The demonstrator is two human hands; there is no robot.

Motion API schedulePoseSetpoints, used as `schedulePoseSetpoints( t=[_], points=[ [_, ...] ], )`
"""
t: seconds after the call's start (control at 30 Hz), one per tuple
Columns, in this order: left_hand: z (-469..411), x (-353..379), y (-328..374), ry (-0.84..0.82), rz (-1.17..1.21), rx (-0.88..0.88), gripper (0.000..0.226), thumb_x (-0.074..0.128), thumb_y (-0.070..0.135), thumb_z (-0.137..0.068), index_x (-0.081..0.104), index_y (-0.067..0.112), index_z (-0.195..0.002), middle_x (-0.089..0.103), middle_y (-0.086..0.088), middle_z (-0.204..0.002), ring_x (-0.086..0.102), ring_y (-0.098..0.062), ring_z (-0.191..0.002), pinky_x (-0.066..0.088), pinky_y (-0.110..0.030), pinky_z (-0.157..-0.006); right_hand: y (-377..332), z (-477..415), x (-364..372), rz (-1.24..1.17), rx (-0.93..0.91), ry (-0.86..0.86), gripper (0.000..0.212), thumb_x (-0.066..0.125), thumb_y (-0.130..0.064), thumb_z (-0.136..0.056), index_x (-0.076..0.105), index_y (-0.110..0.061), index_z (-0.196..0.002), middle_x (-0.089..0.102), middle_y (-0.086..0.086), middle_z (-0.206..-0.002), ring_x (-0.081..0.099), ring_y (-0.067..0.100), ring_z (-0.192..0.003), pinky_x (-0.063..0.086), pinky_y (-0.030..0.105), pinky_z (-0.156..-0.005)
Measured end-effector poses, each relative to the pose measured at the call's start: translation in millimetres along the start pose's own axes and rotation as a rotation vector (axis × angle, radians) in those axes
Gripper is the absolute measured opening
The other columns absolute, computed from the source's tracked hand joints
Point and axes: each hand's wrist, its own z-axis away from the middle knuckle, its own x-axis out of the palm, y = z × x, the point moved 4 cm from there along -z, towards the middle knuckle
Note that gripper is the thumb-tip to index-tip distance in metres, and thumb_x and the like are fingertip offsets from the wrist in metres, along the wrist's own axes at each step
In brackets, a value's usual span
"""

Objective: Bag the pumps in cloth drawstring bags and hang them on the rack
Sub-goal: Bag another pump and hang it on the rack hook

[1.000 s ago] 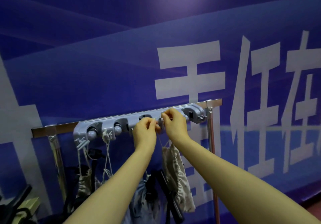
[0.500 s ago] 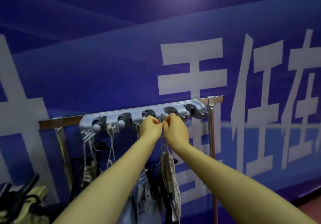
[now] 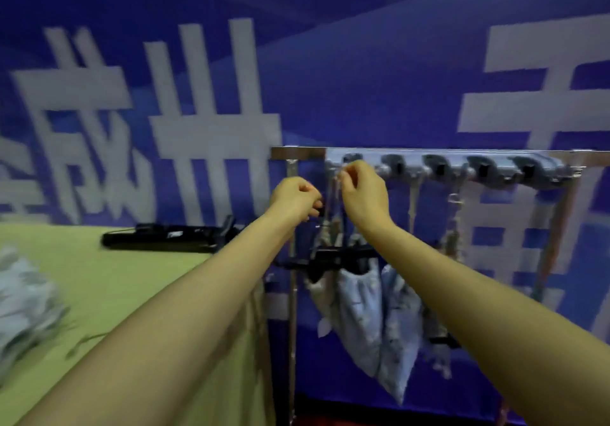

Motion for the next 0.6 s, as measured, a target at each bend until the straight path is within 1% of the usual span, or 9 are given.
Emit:
schedulePoseSetpoints(
  t=[0.07, 0.13, 0.2, 0.23, 0.27, 0.33, 0.43, 0.53, 0.6],
  points=[
    [17, -61, -34, 0.102, -0.027, -0.075, 0.028, 0.048, 0.004, -0.090, 0.051, 0.016, -0.065, 0.058, -0.003, -0.063, 0.051, -0.011, -0.049, 0.039, -0.016, -0.042, -29, 26, 48, -0.080, -0.011, -0.156, 0.014, 0.051, -0.017, -0.092, 0.061, -0.008, -0.088, 0.069, 0.016, -0.090, 0.062, 0.032, -0.086, 0.047, 0.040, -0.076],
    [44, -121, -67, 0.206, -0.069, -0.143, 0.029, 0.048, 0.002, -0.089, 0.051, 0.015, -0.064, 0.057, -0.004, -0.062, 0.049, -0.013, -0.048, 0.038, -0.014, -0.039, -63, 60, 100, -0.110, -0.062, -0.388, 0.011, 0.054, -0.017, -0.090, 0.061, -0.012, -0.084, 0.069, 0.013, -0.086, 0.065, 0.029, -0.081, 0.052, 0.038, -0.075],
    [75, -175, -94, 0.299, -0.133, -0.198, 0.027, 0.049, 0.003, -0.088, 0.052, 0.015, -0.064, 0.059, -0.003, -0.063, 0.051, -0.013, -0.050, 0.039, -0.018, -0.044, -95, 102, 144, -0.112, -0.119, -0.653, 0.010, 0.056, -0.017, -0.090, 0.064, -0.011, -0.088, 0.068, 0.011, -0.086, 0.063, 0.020, -0.071, 0.051, 0.030, -0.066],
    [90, -197, -105, 0.337, -0.169, -0.221, 0.026, 0.050, 0.003, -0.087, 0.053, 0.016, -0.064, 0.060, -0.003, -0.065, 0.052, -0.013, -0.051, 0.040, -0.021, -0.048, -109, 121, 162, -0.111, -0.147, -0.755, 0.012, 0.057, -0.017, -0.090, 0.065, -0.009, -0.092, 0.068, 0.010, -0.089, 0.062, 0.018, -0.072, 0.049, 0.027, -0.065],
    [106, -220, -118, 0.369, -0.207, -0.246, 0.026, 0.051, 0.004, -0.086, 0.053, 0.016, -0.064, 0.061, -0.003, -0.066, 0.054, -0.014, -0.053, 0.040, -0.023, -0.052, -122, 142, 179, -0.105, -0.169, -0.825, 0.014, 0.059, -0.018, -0.090, 0.067, -0.008, -0.095, 0.068, 0.009, -0.093, 0.063, 0.018, -0.078, 0.049, 0.027, -0.069],
    [135, -257, -139, 0.434, -0.259, -0.303, 0.026, 0.053, 0.005, -0.086, 0.055, 0.018, -0.063, 0.062, -0.003, -0.068, 0.056, -0.017, -0.058, 0.044, -0.026, -0.058, -136, 172, 207, -0.051, -0.212, -0.896, 0.016, 0.062, -0.020, -0.088, 0.067, -0.011, -0.100, 0.068, 0.006, -0.102, 0.062, 0.020, -0.092, 0.049, 0.031, -0.080],
    [167, -302, -169, 0.492, -0.378, -0.370, 0.020, 0.058, 0.012, -0.086, 0.058, 0.016, -0.067, 0.062, -0.004, -0.071, 0.058, -0.024, -0.072, 0.049, -0.032, -0.070, -142, 202, 243, 0.030, -0.221, -0.948, 0.020, 0.065, -0.020, -0.087, 0.064, -0.017, -0.106, 0.065, 0.004, -0.110, 0.059, 0.019, -0.099, 0.050, 0.031, -0.083],
    [183, -328, -192, 0.501, -0.547, -0.430, 0.010, 0.062, 0.025, -0.087, 0.060, 0.015, -0.084, 0.065, -0.005, -0.094, 0.059, -0.026, -0.094, 0.047, -0.033, -0.081, -133, 218, 262, 0.130, -0.228, -0.949, 0.026, 0.066, -0.023, -0.085, 0.060, -0.019, -0.110, 0.063, 0.004, -0.113, 0.058, 0.020, -0.100, 0.050, 0.031, -0.081],
    [190, -337, -205, 0.520, -0.603, -0.458, 0.024, 0.065, 0.033, -0.084, 0.061, 0.014, -0.099, 0.063, -0.007, -0.107, 0.056, -0.028, -0.107, 0.047, -0.037, -0.086, -127, 224, 270, 0.168, -0.231, -0.913, 0.029, 0.066, -0.026, -0.085, 0.060, -0.019, -0.112, 0.063, 0.005, -0.112, 0.059, 0.022, -0.098, 0.052, 0.034, -0.081]
  ],
)
